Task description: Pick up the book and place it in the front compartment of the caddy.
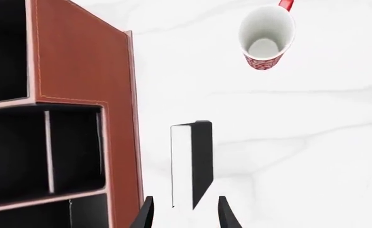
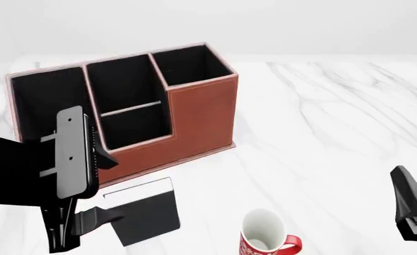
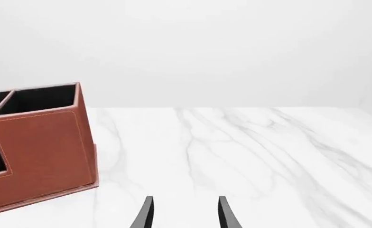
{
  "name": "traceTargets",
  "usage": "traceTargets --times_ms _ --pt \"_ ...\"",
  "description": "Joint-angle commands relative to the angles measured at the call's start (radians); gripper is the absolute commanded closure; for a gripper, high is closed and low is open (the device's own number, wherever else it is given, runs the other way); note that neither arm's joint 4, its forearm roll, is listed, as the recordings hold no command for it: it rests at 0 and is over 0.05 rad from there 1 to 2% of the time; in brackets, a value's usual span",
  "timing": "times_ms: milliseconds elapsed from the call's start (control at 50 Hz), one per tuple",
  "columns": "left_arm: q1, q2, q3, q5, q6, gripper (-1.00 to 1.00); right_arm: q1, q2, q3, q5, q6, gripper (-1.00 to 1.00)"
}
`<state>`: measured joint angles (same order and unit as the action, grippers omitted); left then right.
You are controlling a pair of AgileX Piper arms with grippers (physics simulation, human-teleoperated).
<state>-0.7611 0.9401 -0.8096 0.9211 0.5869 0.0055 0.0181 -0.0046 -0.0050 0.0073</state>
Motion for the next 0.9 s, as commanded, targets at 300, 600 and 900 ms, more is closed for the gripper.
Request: traceTargets --times_ms 300,600,900 --pt "0.012 -0.016 0.04 -0.05 -0.01 -1.0 -0.002 -0.004 0.001 0.001 -0.001 -1.0" --pt "-0.001 0.03 0.066 -0.107 -0.038 -1.0 -0.001 -0.004 0.001 0.001 -0.002 -1.0" --pt "-0.007 0.061 0.091 -0.157 -0.059 -1.0 -0.002 -0.004 0.001 0.001 -0.002 -1.0"
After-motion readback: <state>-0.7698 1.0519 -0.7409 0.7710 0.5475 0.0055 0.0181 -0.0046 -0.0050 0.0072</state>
